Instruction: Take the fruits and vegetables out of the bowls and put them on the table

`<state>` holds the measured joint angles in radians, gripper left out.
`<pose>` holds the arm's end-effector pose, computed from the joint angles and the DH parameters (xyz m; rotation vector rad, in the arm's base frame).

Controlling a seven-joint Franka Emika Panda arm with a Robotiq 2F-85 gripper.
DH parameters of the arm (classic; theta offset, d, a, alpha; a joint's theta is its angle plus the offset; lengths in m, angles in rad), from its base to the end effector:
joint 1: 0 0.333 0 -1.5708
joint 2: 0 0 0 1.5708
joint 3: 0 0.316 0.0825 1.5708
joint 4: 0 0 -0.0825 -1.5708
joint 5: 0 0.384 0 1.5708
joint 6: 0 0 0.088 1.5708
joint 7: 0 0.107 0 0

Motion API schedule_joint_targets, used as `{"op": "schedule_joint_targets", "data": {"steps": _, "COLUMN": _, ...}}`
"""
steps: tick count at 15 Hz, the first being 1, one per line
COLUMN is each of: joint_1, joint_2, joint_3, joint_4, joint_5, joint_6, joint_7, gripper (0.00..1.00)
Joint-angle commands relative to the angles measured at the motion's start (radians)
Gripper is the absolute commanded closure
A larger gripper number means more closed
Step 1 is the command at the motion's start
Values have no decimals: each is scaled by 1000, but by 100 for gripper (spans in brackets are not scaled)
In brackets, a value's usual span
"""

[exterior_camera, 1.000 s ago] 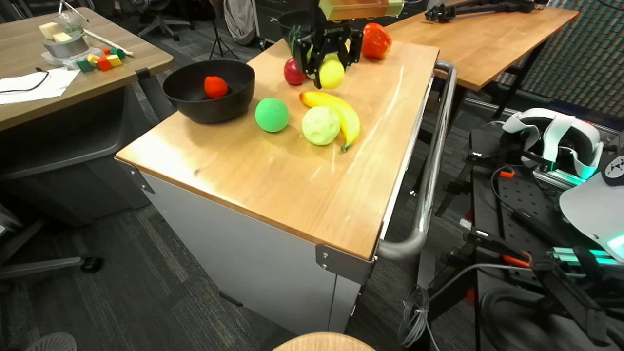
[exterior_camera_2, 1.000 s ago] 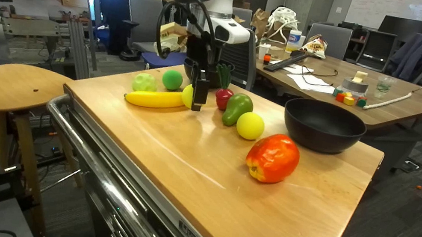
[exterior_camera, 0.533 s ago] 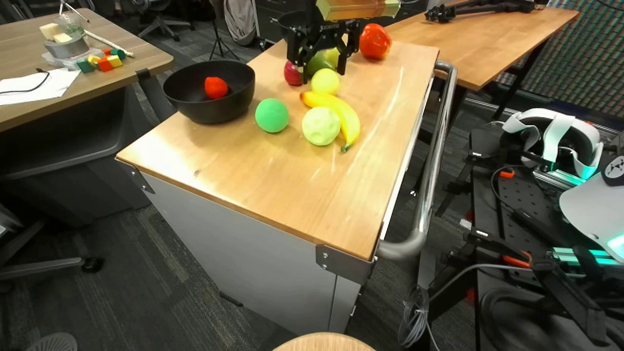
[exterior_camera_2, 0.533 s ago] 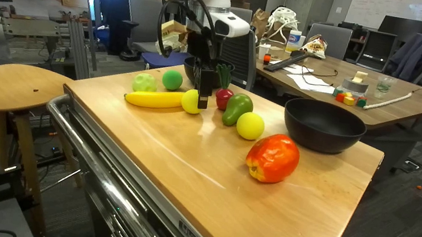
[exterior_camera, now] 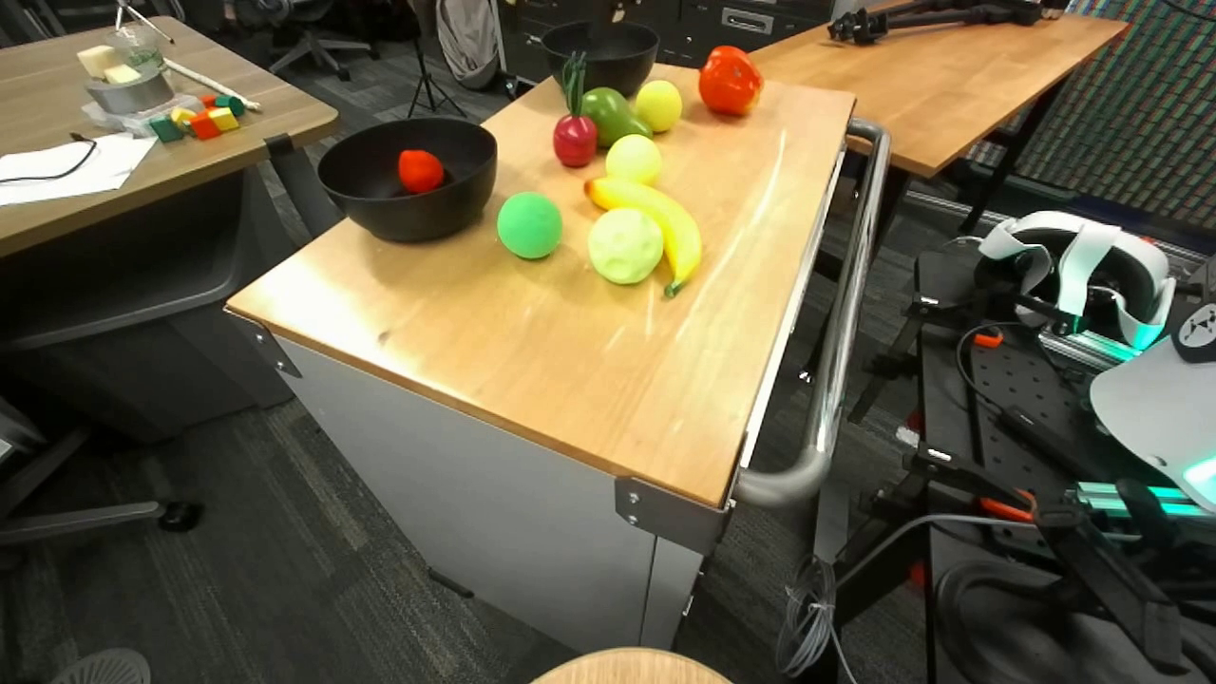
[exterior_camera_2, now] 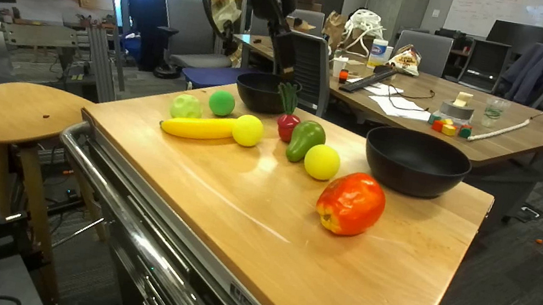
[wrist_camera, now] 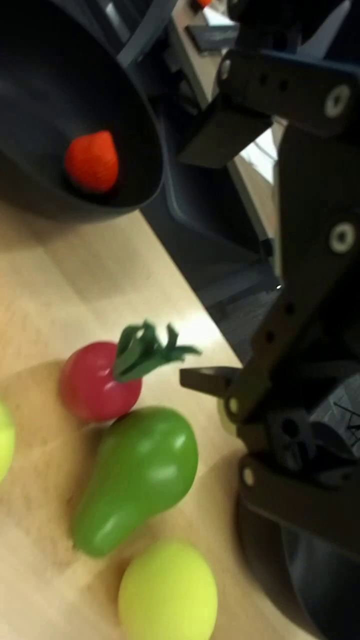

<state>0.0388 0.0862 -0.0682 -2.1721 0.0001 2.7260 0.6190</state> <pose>0.5851 -0.0166 0.4051 -2.7840 0.9332 -0.6720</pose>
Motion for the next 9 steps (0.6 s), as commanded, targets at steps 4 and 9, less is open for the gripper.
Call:
{"op": "schedule_joint_targets", "data": {"steps": 4, "joint_1": 6, "joint_2": 128, "joint_3": 115, "joint_4": 198, "joint_5": 293, "joint_6": 69, "joint_7": -194, "gripper": 0}}
{"op": "schedule_joint_targets", "data": {"steps": 9, "joint_1": 15, "joint_2": 180, "joint_3": 109, "joint_4": 237, "joint_5": 272, "joint_6": 3, "joint_7": -178, "gripper": 0}}
